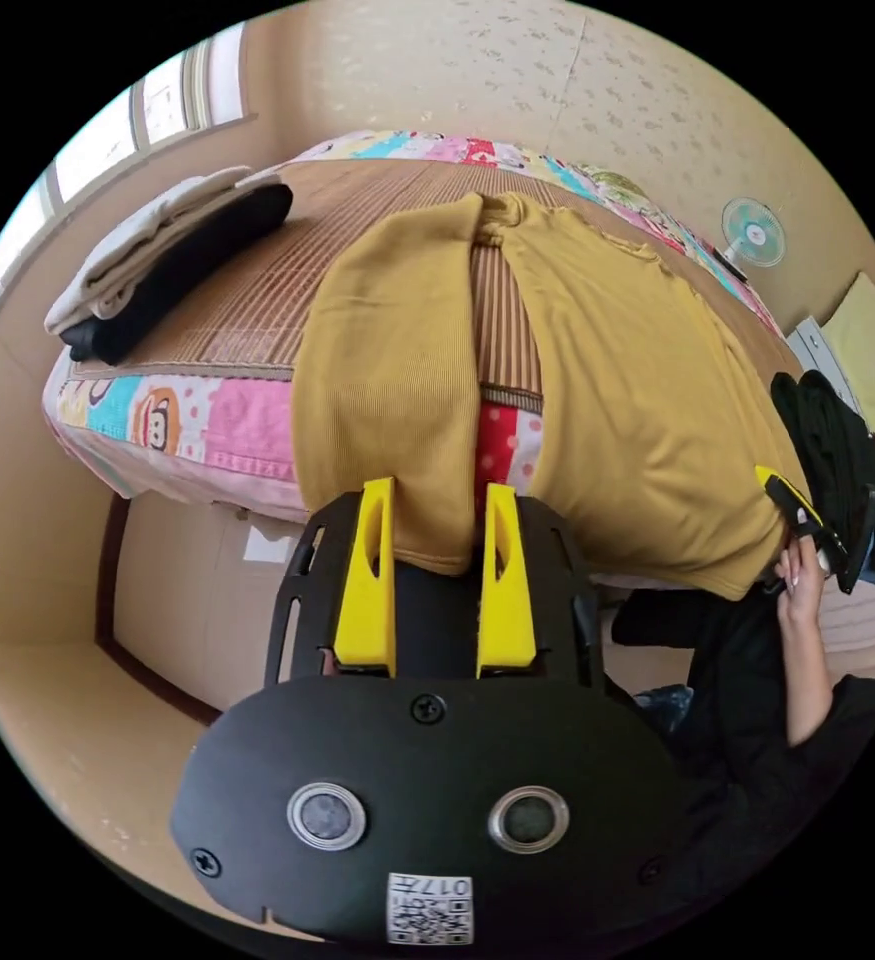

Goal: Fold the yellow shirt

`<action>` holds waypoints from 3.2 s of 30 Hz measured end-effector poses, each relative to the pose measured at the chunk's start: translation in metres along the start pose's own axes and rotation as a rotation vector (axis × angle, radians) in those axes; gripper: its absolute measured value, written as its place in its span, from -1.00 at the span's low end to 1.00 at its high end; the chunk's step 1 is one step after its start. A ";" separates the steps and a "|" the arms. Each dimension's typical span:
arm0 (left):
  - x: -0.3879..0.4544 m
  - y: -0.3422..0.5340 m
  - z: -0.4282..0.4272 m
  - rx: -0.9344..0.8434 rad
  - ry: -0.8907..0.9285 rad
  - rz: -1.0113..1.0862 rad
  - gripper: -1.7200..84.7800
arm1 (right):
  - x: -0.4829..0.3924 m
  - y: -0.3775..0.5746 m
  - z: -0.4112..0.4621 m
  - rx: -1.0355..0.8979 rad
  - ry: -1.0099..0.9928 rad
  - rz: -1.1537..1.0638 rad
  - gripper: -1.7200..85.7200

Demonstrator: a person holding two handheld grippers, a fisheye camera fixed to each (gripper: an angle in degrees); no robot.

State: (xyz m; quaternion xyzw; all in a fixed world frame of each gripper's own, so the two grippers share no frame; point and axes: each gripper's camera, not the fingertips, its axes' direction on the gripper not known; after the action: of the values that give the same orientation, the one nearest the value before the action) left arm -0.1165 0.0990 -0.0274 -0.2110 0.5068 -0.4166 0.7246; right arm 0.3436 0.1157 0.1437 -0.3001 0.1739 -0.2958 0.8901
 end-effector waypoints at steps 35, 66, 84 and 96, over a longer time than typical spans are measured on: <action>-0.237 0.019 -0.197 0.245 1.361 -0.077 -0.70 | -0.115 -0.248 -0.094 0.363 -0.390 -0.560 -0.86; -0.121 -0.267 -0.062 0.185 0.314 0.046 -0.67 | 0.177 -0.110 0.034 0.001 -0.359 0.362 -0.94; -0.213 -0.313 -0.005 0.174 0.891 -0.007 -0.86 | 0.099 -0.271 -0.063 -0.009 -0.094 0.011 -0.94; -0.235 -0.300 0.034 0.148 0.763 -0.168 -0.78 | 0.228 -0.207 0.038 -0.041 -0.320 0.437 -0.90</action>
State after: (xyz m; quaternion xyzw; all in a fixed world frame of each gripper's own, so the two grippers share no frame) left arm -0.2347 0.1183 0.3358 -0.0292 0.6892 -0.5583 0.4609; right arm 0.4493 -0.1455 0.2744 -0.3161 0.0978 -0.0418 0.9428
